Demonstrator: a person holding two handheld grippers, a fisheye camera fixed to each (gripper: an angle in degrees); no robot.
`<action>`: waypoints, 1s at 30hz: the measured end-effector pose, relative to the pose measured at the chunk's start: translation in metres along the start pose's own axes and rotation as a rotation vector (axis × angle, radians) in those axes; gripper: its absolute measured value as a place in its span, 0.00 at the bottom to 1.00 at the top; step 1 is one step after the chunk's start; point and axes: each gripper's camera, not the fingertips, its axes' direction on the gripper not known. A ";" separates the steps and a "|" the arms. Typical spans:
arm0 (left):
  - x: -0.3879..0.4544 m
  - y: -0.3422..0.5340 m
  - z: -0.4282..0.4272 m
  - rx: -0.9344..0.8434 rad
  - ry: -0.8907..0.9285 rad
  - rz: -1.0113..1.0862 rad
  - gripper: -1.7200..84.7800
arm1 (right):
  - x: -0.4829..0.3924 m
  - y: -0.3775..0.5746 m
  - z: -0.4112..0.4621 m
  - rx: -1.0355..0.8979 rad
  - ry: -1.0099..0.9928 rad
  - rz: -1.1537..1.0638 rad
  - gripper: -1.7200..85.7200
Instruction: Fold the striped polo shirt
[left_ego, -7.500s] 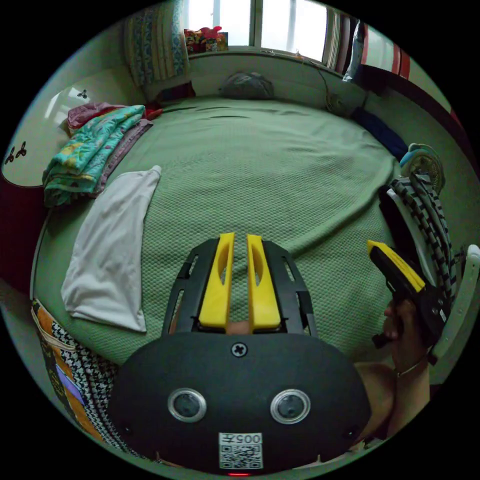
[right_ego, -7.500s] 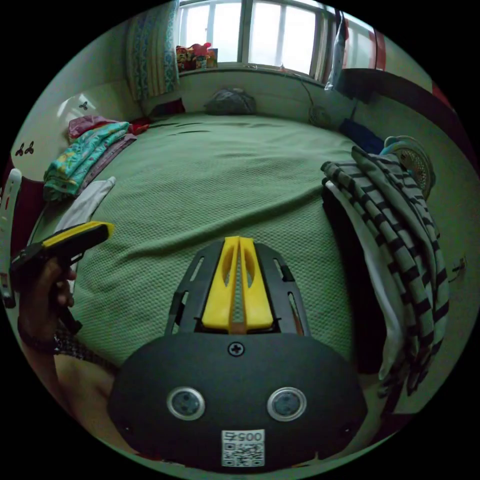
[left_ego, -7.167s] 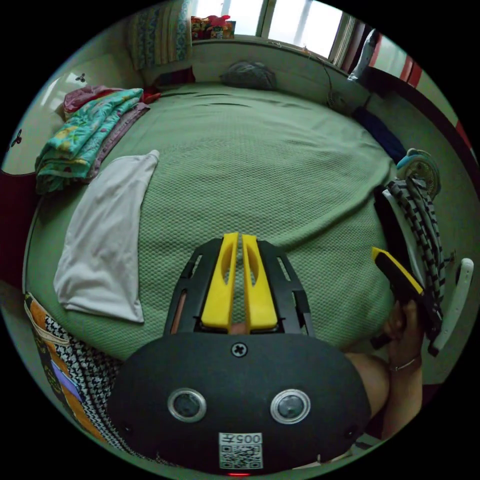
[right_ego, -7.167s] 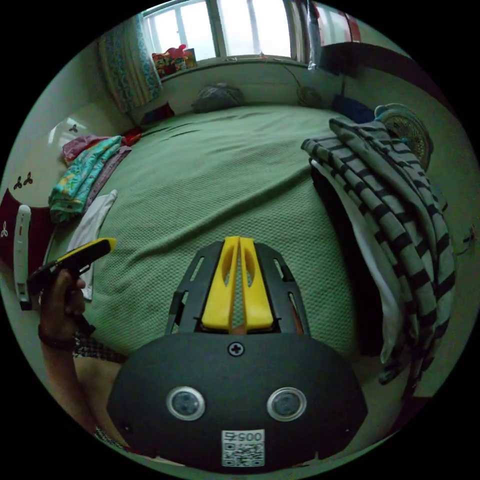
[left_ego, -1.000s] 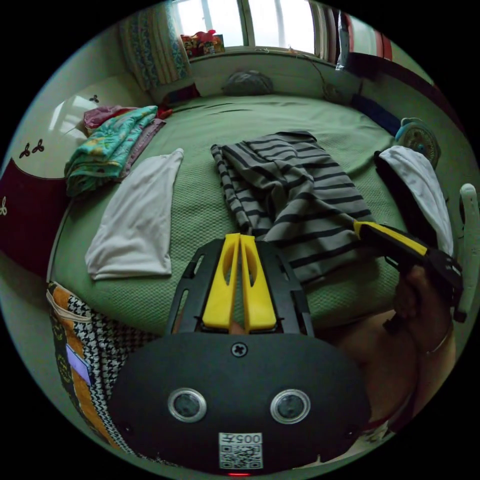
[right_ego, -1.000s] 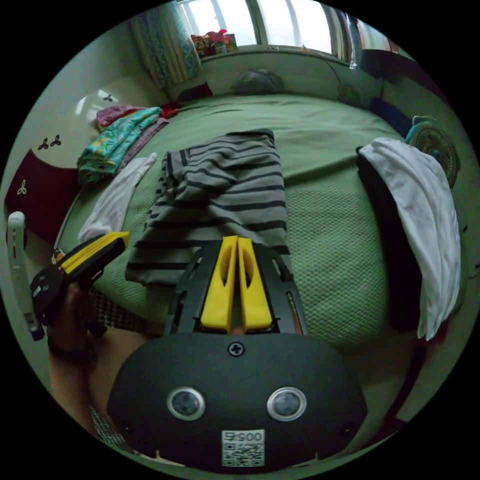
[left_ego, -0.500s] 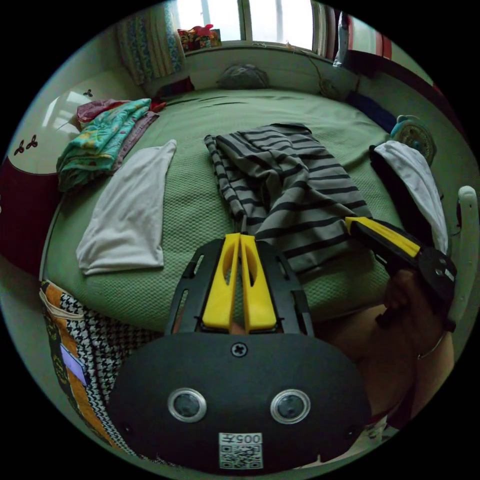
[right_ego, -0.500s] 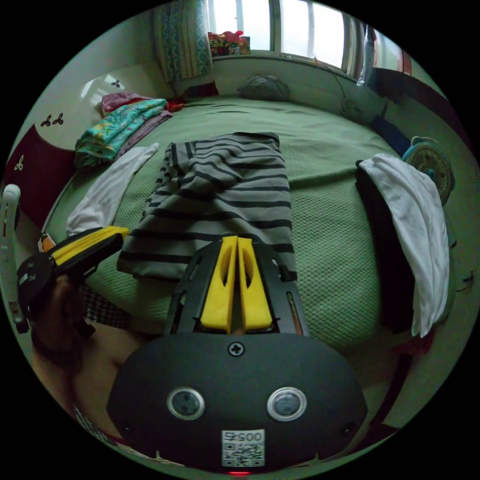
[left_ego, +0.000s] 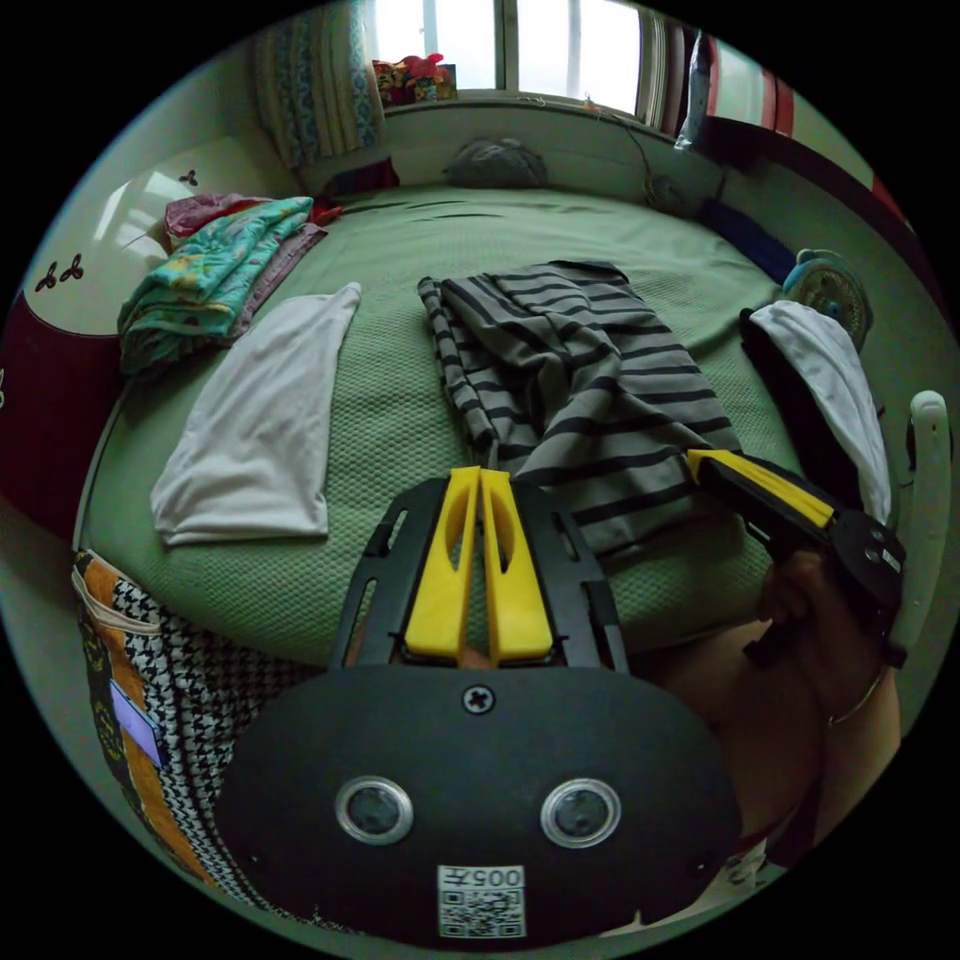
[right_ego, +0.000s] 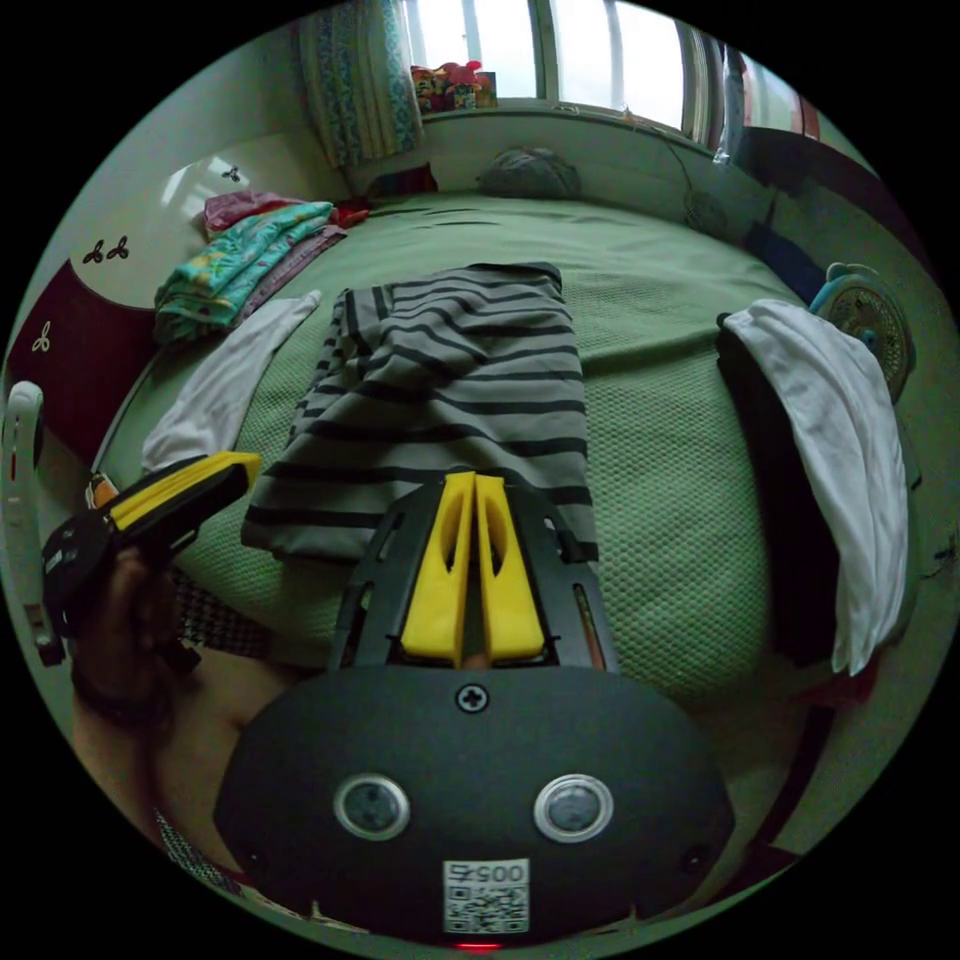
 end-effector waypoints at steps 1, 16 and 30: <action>0.000 0.000 0.000 0.003 0.000 0.000 0.01 | 0.000 0.000 0.000 0.000 -0.001 0.000 0.01; -0.033 0.007 -0.002 0.025 -0.004 -0.060 0.01 | -0.019 -0.003 -0.013 0.044 -0.027 -0.014 0.01; -0.086 -0.009 0.021 -0.008 0.027 -0.067 0.01 | -0.038 -0.015 -0.022 0.139 -0.104 -0.067 0.11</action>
